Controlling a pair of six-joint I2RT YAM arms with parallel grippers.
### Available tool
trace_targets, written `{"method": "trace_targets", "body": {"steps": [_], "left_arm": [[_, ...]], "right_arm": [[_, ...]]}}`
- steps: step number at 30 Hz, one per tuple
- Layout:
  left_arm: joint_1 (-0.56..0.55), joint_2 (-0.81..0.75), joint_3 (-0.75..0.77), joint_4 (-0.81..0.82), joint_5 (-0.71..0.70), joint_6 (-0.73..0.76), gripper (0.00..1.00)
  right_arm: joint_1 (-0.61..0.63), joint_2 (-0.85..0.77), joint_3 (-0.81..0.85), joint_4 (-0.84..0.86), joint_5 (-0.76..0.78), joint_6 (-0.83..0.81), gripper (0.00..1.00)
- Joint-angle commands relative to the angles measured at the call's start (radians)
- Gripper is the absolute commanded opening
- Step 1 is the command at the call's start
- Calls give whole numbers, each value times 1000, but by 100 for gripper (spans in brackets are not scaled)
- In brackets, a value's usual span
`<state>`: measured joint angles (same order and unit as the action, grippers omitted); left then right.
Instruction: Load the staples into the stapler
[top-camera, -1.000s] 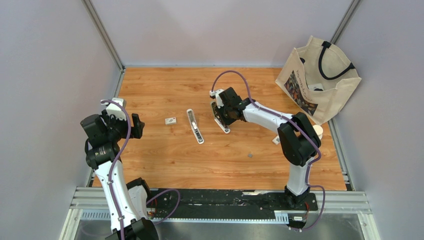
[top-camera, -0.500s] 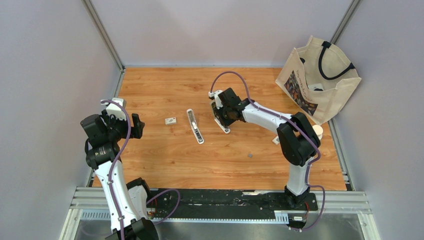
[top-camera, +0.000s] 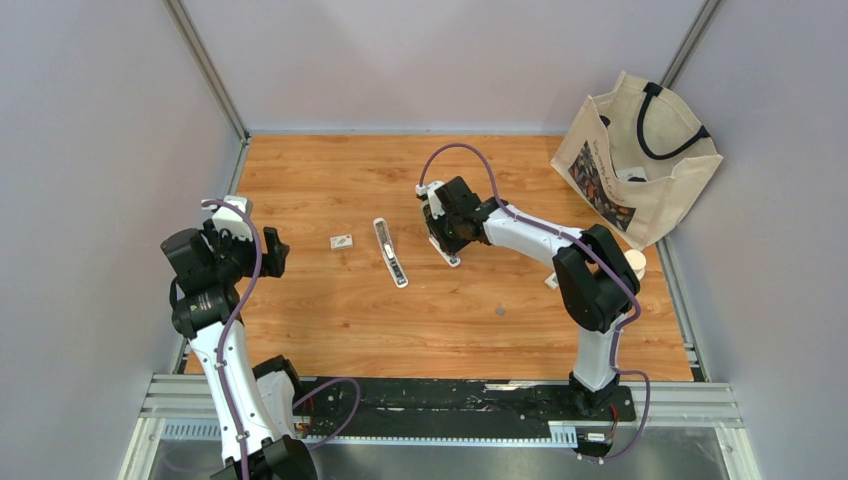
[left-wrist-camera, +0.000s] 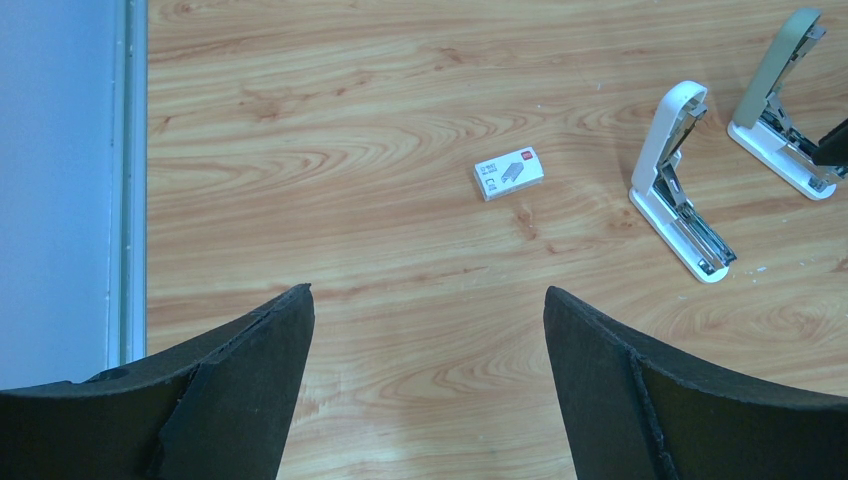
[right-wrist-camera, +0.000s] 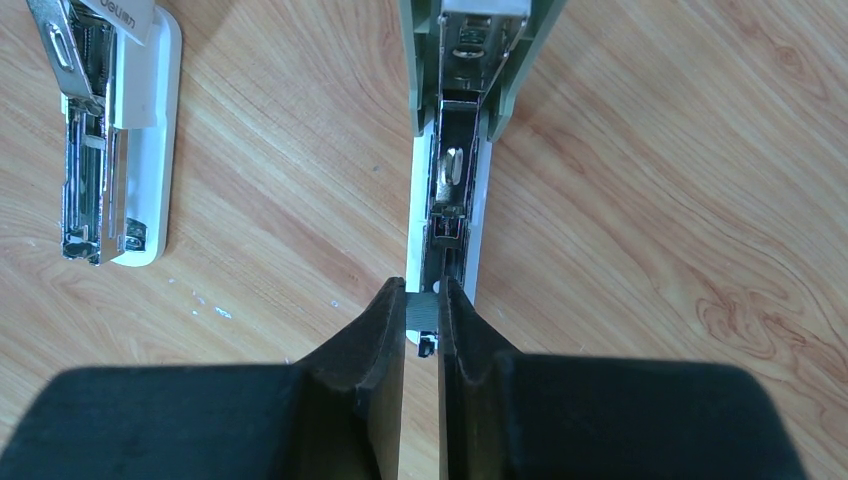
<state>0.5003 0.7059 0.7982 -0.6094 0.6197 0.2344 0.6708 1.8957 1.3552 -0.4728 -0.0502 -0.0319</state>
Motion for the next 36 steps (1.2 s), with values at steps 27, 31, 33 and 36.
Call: {"method": "trace_targets", "body": {"steps": [27, 31, 33, 36], "left_arm": [[11, -9, -4, 22, 8, 22, 93], [11, -9, -4, 22, 8, 20, 93], [11, -8, -4, 23, 8, 22, 93], [11, -9, -4, 22, 6, 22, 93]], "right_arm": [[-27, -29, 2, 33, -14, -11, 11], [-27, -24, 5, 31, -13, -14, 11], [-27, -23, 4, 30, -10, -16, 11], [-27, -17, 7, 28, -4, -17, 11]]}}
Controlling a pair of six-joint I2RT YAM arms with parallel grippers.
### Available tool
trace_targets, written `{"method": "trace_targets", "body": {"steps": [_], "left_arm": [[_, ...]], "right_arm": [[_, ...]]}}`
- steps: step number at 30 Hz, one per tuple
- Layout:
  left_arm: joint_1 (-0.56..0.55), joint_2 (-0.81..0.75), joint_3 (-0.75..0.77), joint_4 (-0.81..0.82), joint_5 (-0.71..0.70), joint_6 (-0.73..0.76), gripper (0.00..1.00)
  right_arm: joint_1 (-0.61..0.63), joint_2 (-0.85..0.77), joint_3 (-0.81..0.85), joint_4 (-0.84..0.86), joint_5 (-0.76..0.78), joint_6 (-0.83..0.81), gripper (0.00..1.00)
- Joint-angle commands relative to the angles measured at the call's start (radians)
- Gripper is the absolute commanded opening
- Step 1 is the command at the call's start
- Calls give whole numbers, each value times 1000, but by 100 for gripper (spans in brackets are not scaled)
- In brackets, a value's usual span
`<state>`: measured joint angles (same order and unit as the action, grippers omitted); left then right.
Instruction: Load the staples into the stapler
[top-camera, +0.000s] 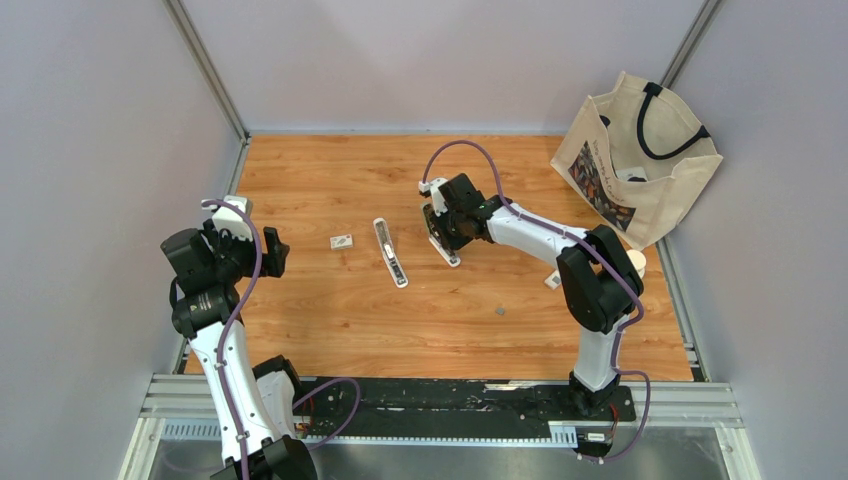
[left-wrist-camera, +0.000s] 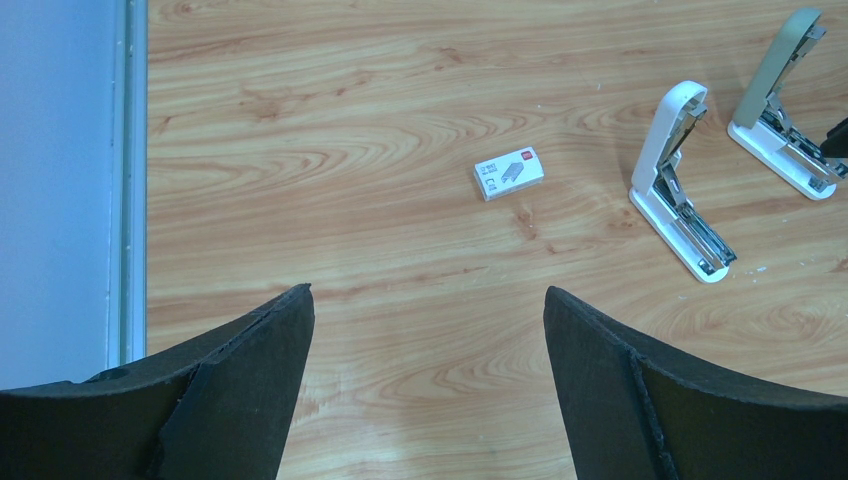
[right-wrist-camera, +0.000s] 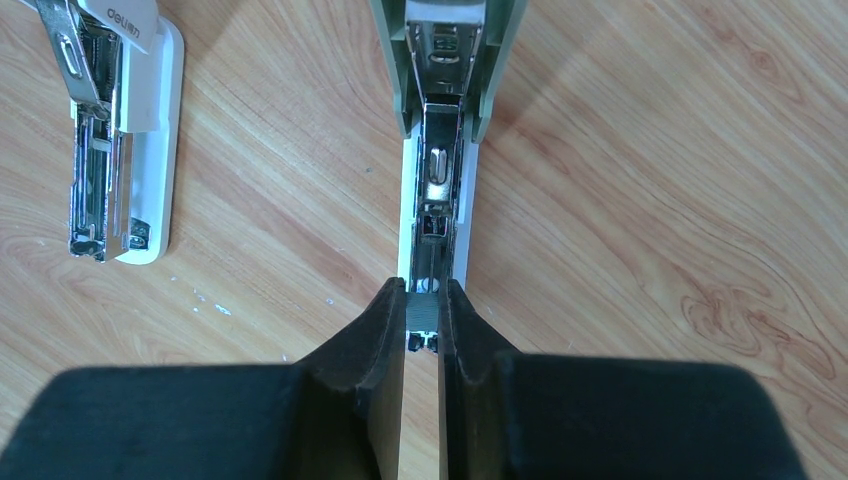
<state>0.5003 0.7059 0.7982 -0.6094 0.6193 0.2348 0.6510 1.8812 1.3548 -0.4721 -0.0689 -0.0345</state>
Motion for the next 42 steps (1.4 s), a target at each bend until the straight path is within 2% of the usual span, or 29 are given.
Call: {"method": "trace_targets", "body": {"steps": [1, 25, 42], "left_arm": [[11, -8, -4, 22, 8, 20, 93], [11, -9, -5, 22, 5, 23, 93], [11, -10, -5, 22, 7, 24, 93]], "right_arm": [[-7, 1, 6, 27, 15, -15, 11], [-7, 18, 10, 21, 6, -15, 11], [-14, -36, -5, 39, -9, -10, 11]]}}
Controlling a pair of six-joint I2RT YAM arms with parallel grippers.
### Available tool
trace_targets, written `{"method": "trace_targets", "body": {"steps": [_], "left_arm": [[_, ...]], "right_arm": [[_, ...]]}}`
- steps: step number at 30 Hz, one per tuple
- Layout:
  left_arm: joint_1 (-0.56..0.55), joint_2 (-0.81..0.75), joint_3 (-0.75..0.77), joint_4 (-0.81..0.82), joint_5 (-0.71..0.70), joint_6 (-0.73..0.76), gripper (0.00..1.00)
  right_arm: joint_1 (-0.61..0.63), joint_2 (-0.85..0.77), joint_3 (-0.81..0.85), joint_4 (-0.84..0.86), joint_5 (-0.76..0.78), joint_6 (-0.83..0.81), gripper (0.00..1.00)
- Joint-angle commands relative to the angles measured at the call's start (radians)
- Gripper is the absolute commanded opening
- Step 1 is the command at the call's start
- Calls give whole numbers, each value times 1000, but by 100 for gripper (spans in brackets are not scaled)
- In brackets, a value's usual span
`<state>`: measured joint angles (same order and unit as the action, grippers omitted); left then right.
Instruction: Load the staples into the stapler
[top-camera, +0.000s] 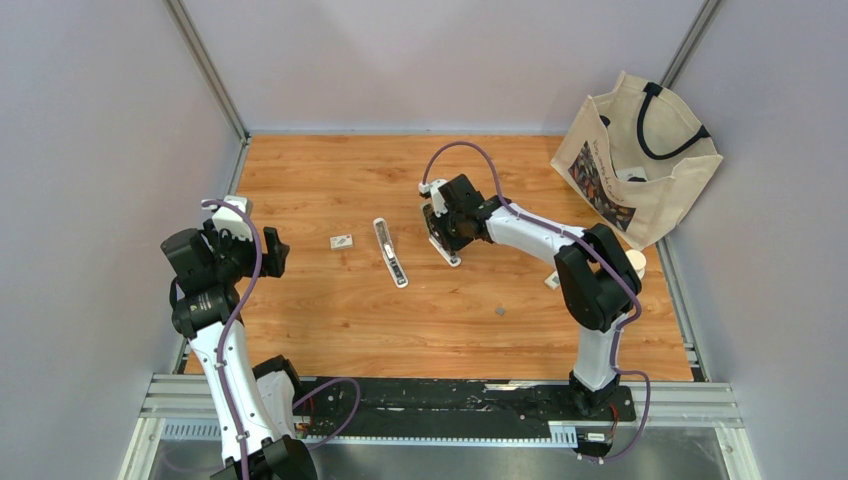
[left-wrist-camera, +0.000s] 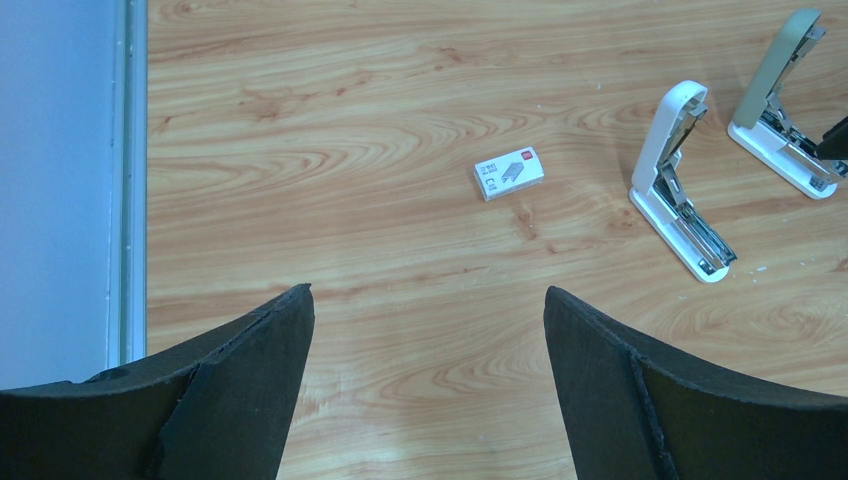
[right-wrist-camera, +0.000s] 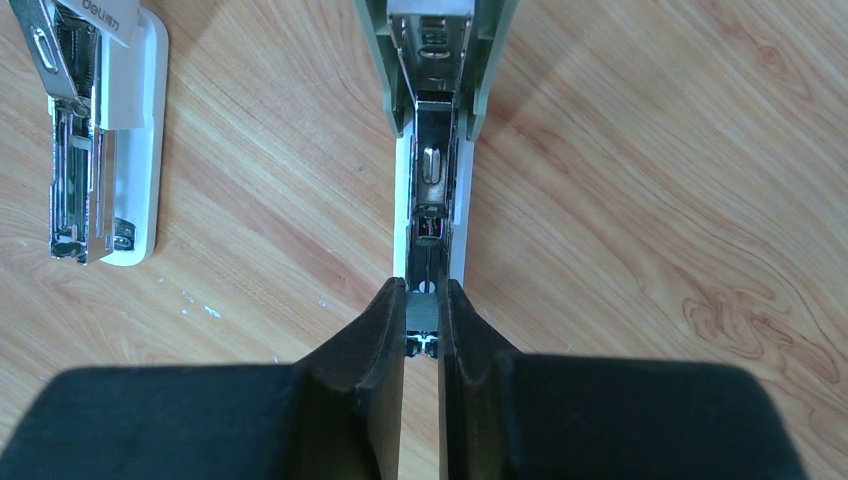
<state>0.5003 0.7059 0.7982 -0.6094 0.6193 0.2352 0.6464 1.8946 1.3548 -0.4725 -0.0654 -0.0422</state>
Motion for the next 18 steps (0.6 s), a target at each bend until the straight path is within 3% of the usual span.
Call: {"method": "trace_targets", "body": {"steps": [1, 18], "left_arm": [[9, -11, -5, 22, 7, 24, 93], [11, -10, -8, 22, 7, 24, 93]], "right_arm": [[-11, -49, -6, 40, -11, -2, 11], [-19, -48, -3, 34, -24, -7, 11]]}}
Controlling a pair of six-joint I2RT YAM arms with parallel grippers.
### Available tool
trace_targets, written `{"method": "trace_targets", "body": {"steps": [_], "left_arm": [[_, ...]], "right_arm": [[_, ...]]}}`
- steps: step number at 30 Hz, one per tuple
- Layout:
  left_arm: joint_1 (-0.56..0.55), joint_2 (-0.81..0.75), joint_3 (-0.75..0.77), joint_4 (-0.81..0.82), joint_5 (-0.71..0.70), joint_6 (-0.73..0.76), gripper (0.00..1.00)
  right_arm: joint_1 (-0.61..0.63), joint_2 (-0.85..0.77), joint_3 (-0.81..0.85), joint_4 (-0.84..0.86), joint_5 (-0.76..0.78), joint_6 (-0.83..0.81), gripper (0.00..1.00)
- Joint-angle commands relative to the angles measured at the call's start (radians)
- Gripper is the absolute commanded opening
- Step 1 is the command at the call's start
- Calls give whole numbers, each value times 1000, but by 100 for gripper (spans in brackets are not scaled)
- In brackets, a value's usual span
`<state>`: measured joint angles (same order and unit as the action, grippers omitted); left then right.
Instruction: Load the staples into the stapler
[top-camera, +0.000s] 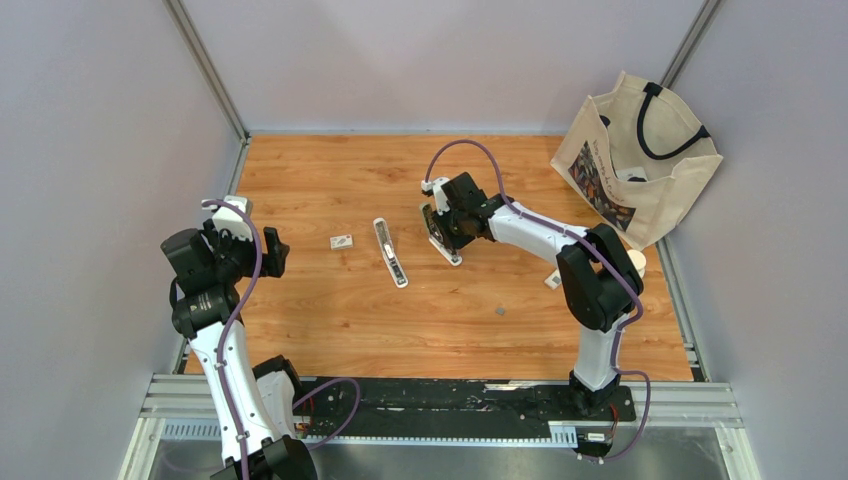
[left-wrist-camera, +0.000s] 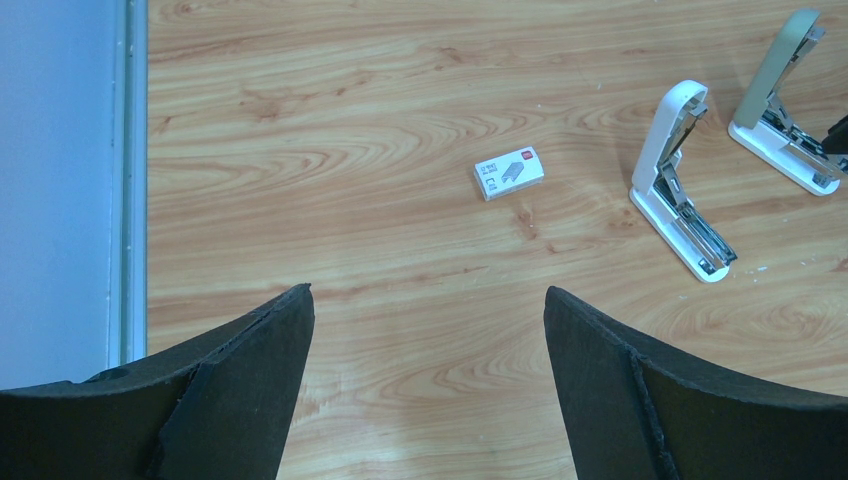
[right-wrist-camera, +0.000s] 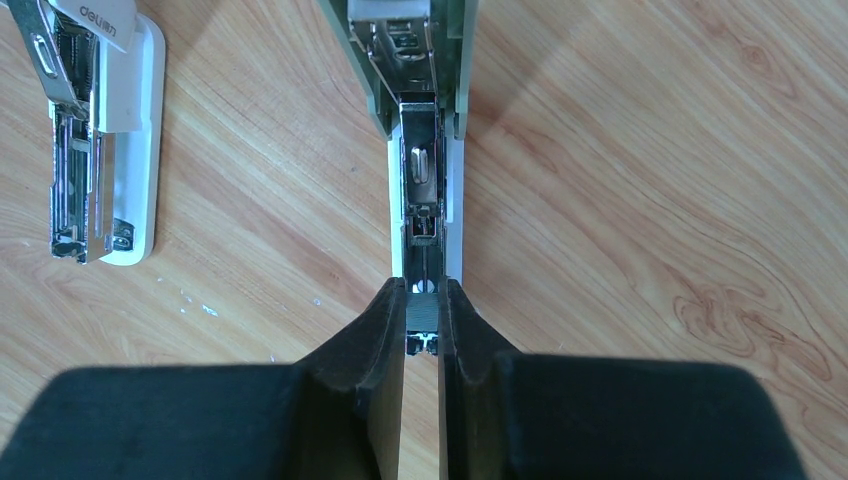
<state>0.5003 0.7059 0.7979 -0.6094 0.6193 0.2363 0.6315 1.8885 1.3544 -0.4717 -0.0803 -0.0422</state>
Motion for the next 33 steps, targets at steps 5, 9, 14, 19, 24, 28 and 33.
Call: {"method": "trace_targets", "body": {"steps": [5, 9, 14, 19, 24, 28, 33], "left_arm": [[11, -11, -5, 23, 5, 23, 93], [10, -13, -5, 22, 7, 23, 93], [11, -11, -5, 23, 5, 23, 93], [11, -10, -6, 25, 8, 23, 93], [10, -9, -6, 23, 7, 21, 93], [11, -10, -6, 23, 8, 21, 93], [9, -10, -5, 23, 7, 21, 93]], "right_arm": [[-4, -25, 2, 28, -6, -8, 11], [-4, -12, 5, 22, 10, -13, 11], [-4, -9, 5, 22, 11, -15, 11], [-4, -3, 6, 18, 7, -16, 11], [-4, 1, 9, 16, 8, -19, 11], [-4, 6, 8, 15, 8, -19, 11], [-3, 8, 9, 16, 7, -19, 11]]}}
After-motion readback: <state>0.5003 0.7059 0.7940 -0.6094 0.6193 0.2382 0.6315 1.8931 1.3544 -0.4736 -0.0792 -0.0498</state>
